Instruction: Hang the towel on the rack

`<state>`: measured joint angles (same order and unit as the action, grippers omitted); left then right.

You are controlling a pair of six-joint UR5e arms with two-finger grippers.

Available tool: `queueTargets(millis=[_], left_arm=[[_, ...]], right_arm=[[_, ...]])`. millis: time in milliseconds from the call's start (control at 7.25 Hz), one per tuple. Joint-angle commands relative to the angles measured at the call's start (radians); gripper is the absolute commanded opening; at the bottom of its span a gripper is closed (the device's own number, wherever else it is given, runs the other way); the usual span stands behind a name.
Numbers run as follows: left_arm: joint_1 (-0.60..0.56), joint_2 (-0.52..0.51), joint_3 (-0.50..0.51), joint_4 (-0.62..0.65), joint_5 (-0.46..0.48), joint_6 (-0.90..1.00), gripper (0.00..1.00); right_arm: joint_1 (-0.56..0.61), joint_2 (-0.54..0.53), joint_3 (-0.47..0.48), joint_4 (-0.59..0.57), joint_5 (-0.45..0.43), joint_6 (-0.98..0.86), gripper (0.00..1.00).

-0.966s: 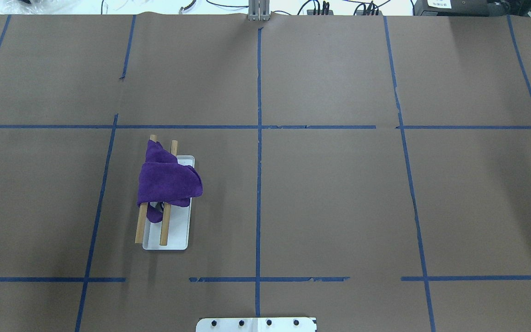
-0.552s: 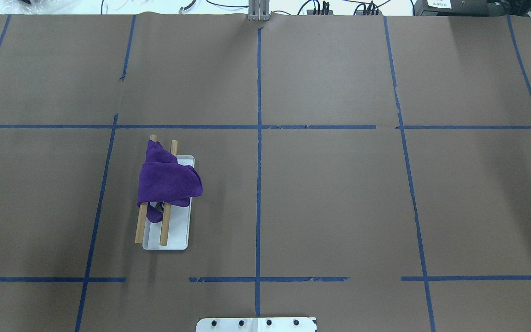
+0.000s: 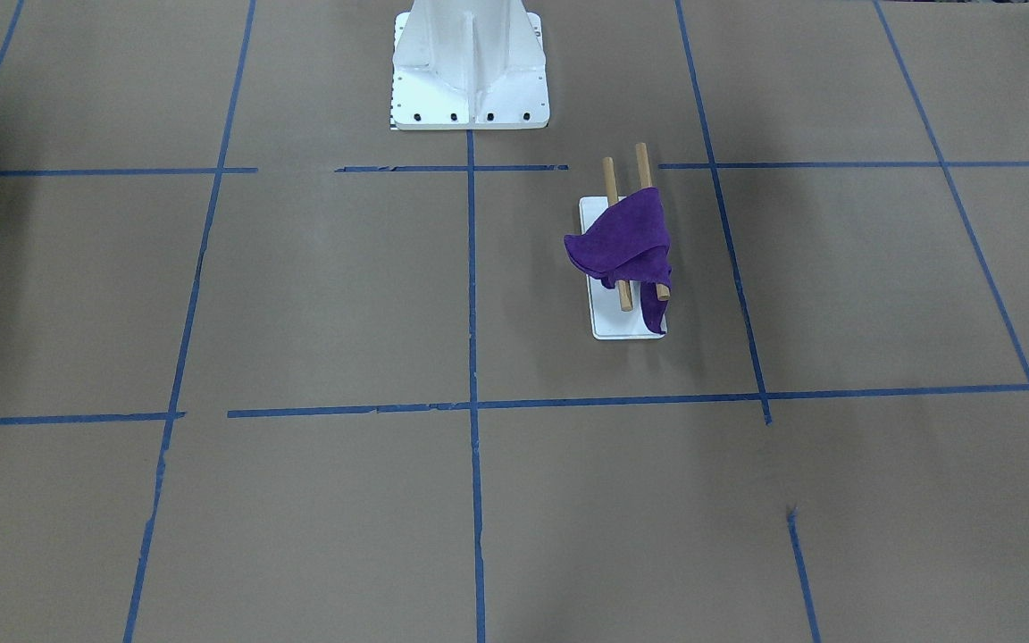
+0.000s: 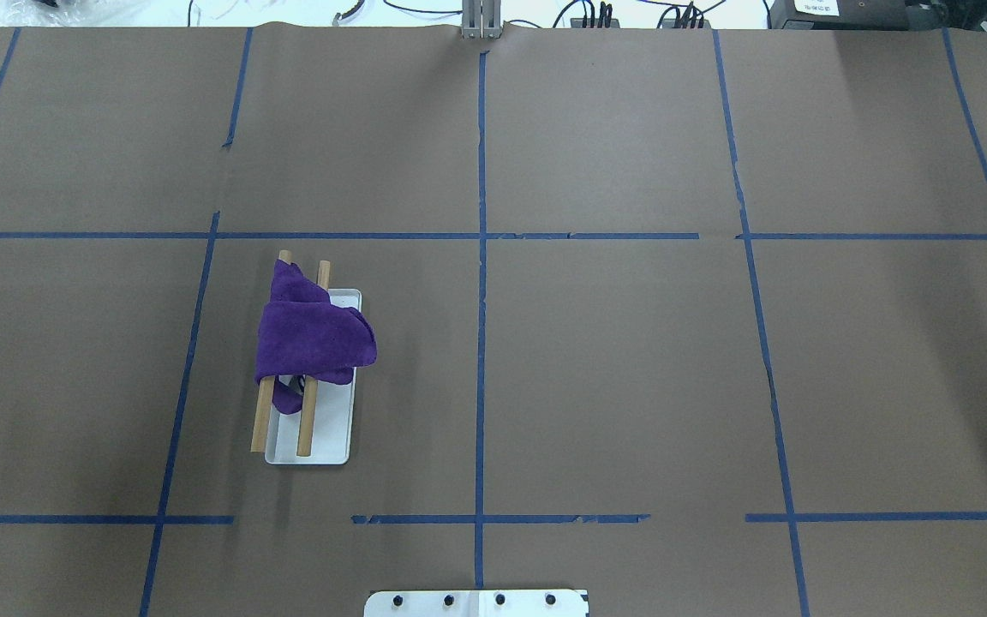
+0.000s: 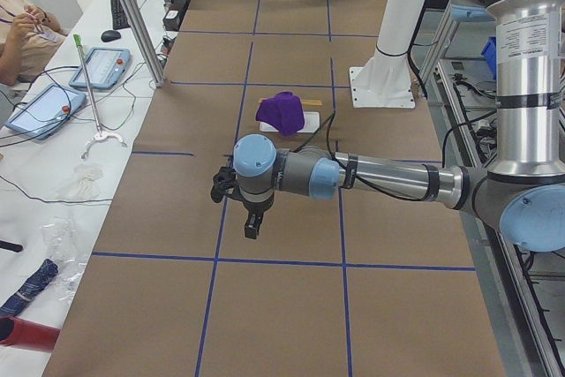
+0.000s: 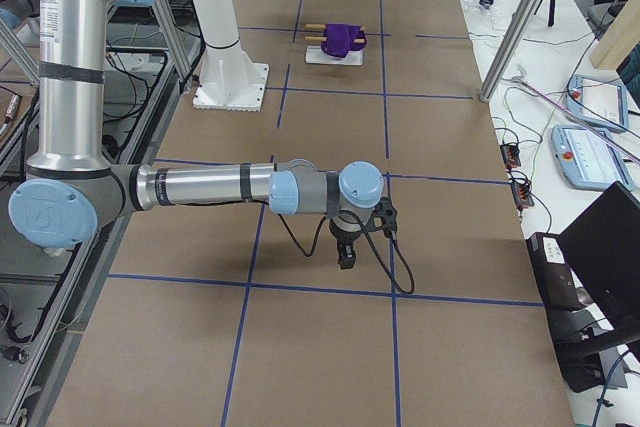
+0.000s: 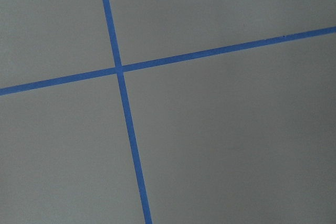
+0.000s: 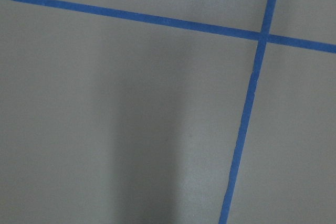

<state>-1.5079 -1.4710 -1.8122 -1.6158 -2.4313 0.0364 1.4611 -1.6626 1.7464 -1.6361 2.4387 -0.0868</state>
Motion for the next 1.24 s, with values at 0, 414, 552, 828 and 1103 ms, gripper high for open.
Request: queueTargets(millis=[0, 414, 552, 828, 1103], left_arm=[[0.000, -0.006, -0.001, 0.001, 0.003, -0.001, 1.00], [0.000, 0.011, 0.008, 0.005, 0.003, -0.006, 1.00], [0.002, 0.012, 0.022, 0.007, 0.006, -0.006, 1.00], [0.000, 0.014, 0.024, 0.008, 0.006, -0.010, 1.00], [0.000, 0.014, 0.016, 0.008, 0.006, -0.010, 1.00]], right_arm=[[0.002, -0.005, 0.030, 0.001, -0.001, 0.005, 1.00], [0.001, -0.009, 0.022, 0.001, -0.006, 0.002, 1.00], [0.001, -0.009, 0.021, 0.001, -0.006, 0.004, 1.00], [0.001, -0.017, 0.030, 0.001, 0.002, 0.007, 1.00], [0.001, -0.016, 0.031, 0.001, -0.003, 0.007, 1.00]])
